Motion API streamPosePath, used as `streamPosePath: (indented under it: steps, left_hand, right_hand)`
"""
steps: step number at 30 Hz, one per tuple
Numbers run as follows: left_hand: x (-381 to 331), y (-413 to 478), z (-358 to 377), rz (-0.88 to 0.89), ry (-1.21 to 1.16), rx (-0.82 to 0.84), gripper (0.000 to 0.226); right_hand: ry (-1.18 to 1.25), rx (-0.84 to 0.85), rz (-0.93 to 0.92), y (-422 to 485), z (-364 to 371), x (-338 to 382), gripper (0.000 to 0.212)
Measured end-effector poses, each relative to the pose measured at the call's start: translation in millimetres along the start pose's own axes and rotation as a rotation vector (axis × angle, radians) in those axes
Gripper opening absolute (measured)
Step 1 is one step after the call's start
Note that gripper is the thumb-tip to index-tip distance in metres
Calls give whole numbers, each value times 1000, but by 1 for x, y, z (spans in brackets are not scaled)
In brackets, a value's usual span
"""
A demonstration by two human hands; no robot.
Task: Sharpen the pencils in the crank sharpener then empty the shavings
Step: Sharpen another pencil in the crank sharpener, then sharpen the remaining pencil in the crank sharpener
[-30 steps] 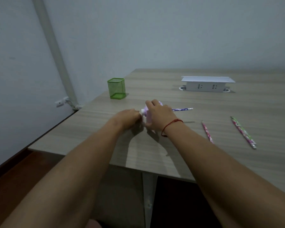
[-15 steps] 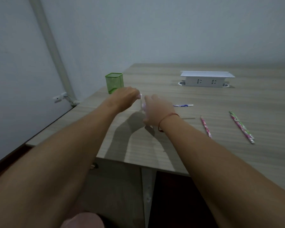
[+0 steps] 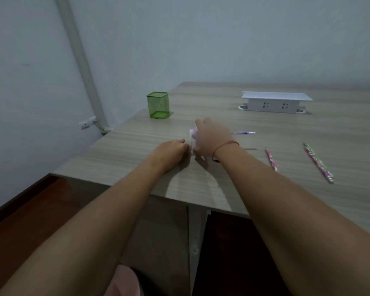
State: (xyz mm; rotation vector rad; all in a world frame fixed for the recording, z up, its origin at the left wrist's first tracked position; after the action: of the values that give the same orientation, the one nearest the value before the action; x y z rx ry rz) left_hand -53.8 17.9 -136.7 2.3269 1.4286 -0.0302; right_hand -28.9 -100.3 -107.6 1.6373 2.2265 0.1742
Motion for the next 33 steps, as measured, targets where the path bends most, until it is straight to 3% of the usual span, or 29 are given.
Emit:
streamPosePath:
  steps: [3,6,10,12,13,16,17,23,27,33]
  left_hand:
    - [4,20,3,-125,57,73,23]
    - [6,27,6,-135,91,90,21]
    - [11,24,7,-118,53,56,23]
    - [11,24,7,-121,51,56,23]
    - [11,24,7,-129,54,65,23]
    - [10,21,5,-188,14,58,26]
    - [8,20,2,-199,-23,26,25]
    - [-14,22,-23,-258,-454,-416,37]
    - [-39,34,-13,-233,-486,-340,30]
    - [-52,21,-8,-240,-464,-351,26]
  right_hand:
    - [2,-42,-4,-2,2,1,52]
    - [-4,-29,-22,0,3,0,54]
    - [218,77,-97,-2,-6,-17,100]
    - [272,126,-41,-2,-10,-34,110]
    - [230,153,-9,-3,-9,-43,102]
    - [-5,182,25,-11,-11,-57,44]
    - [-36,164,20,-14,-13,-57,36]
    - [22,113,-36,-21,-19,-48,30]
    - [23,102,-50,-29,-15,-43,30]
    - [-92,56,-90,-48,-23,-54,27]
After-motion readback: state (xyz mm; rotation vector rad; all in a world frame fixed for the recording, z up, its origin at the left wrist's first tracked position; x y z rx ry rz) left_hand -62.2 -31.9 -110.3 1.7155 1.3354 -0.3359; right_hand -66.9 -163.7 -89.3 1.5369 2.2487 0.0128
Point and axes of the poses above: each hand's wrist, its own y-axis towards the middle knuckle, its own z-axis out of the palm, x = y × z, the point moved 4 cm from there along y, towards the middle knuckle, and after that the axes turned 15 degrees about -y, right-handed, at the moved point
